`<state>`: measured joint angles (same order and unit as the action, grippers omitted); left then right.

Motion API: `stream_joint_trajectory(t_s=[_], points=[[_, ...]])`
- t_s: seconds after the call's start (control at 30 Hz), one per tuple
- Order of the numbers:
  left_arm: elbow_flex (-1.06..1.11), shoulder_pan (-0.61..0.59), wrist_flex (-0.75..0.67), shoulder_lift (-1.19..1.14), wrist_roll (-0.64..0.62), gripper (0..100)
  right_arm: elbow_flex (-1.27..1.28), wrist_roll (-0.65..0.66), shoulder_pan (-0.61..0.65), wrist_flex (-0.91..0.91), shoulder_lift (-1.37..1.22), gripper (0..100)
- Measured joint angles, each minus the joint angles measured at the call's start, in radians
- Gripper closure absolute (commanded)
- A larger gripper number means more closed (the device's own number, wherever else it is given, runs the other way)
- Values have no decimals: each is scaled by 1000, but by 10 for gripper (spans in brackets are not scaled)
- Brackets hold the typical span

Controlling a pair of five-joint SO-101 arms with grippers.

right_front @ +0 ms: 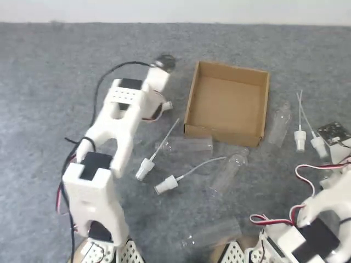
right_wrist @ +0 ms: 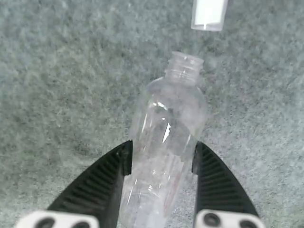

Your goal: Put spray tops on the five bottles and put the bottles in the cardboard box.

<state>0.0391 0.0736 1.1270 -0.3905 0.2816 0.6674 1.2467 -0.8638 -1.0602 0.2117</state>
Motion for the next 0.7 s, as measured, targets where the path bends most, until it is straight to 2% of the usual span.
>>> stream_joint_trajectory(t_s=[0.13,0.23,0.47,0.7], points=[[12,-29,143,129,-46,980,2,0,0,0,0,850],[60,-43,170,216,-52,972,2,0,0,0,0,850],[83,-48,38,259,-51,803,2,0,0,0,0,850],[-87,46,-32,3,107,798,2,0,0,0,0,850]])
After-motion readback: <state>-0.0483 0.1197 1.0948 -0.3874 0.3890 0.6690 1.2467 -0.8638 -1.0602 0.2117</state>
